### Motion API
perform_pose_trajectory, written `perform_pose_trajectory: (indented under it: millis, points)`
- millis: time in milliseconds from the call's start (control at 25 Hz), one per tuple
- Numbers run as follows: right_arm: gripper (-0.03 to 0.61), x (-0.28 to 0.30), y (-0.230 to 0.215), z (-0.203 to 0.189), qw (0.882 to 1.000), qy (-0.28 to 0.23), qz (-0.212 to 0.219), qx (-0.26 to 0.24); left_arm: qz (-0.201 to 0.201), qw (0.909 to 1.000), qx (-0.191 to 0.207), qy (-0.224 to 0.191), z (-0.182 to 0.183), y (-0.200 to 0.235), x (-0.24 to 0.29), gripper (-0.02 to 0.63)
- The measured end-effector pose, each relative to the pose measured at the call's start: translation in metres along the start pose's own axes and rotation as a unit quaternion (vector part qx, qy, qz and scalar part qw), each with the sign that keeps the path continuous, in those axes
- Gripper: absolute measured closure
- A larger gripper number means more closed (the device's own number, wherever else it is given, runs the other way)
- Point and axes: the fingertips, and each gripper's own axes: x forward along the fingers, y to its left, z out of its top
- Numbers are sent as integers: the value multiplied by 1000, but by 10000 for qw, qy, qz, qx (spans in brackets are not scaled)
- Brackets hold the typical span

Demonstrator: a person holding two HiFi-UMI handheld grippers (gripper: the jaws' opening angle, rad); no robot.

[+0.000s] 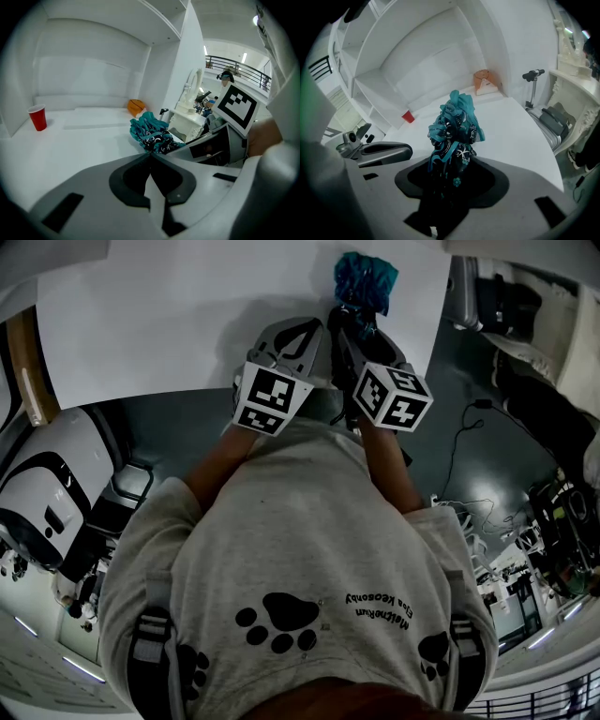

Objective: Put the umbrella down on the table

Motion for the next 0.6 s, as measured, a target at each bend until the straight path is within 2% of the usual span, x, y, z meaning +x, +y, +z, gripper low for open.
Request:
perform_pose_trajectory:
  millis: [600]
  points:
    - [347,12,-3,1,9999,77,-88,105,-115,9999,-96,86,-6,0,9,595]
